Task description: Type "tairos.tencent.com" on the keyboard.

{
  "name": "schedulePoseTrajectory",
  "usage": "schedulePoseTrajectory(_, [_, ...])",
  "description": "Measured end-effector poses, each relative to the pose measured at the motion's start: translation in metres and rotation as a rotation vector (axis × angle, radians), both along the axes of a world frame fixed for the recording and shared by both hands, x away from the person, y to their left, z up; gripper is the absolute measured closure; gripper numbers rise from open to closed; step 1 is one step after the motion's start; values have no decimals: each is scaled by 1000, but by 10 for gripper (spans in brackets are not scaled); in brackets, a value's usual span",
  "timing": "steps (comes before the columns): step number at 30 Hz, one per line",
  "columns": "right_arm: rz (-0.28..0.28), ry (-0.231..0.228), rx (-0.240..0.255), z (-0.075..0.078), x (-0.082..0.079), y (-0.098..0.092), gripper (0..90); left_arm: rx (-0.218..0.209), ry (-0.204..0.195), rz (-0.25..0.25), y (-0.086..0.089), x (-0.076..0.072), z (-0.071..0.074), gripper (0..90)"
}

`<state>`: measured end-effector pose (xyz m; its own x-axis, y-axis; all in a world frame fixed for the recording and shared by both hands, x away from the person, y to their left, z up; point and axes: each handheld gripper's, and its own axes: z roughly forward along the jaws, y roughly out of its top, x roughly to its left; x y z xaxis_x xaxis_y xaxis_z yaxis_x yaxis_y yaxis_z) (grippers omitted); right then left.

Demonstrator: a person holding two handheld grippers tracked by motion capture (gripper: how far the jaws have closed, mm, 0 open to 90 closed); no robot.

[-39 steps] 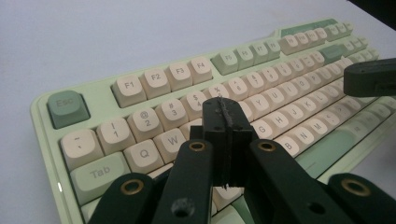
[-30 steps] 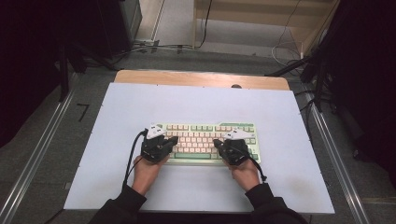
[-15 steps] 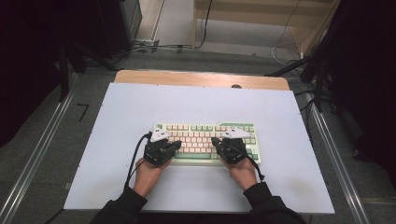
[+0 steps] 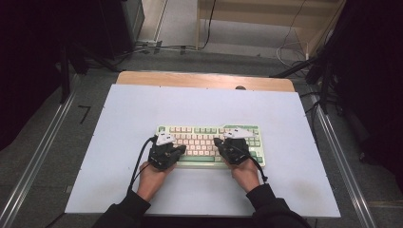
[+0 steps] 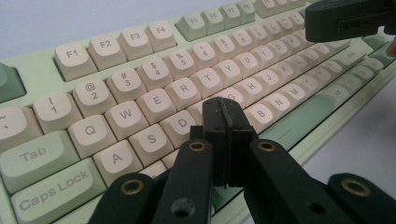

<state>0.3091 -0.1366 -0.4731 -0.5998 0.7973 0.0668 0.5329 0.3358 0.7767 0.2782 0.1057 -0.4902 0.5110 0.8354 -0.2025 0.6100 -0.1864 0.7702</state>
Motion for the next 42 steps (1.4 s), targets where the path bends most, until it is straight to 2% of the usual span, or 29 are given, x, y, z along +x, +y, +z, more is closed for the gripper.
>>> schedulePoseTrajectory(3, [1,-3,-2,0,0,0,874,5,5,1,-1,0,-2,900])
schedulePoseTrajectory(7, [1,-1,-2,0,0,1,874,34,4,-6,-4,0,-3,900])
schedulePoseTrajectory(13, [-2,-1,-4,-1,1,1,874,-6,-29,9,1,-1,4,900])
schedulePoseTrajectory(21, [-11,2,-13,-5,5,4,874,-61,-38,51,11,1,7,900])
schedulePoseTrajectory(27, [-21,7,-18,-7,9,6,874,-67,-43,73,15,4,7,900])
schedulePoseTrajectory(34, [-26,16,-25,-11,12,8,874,-54,-39,91,19,7,4,900])
schedulePoseTrajectory(42, [-25,19,-28,-13,15,9,874,-53,-39,92,19,7,4,900])
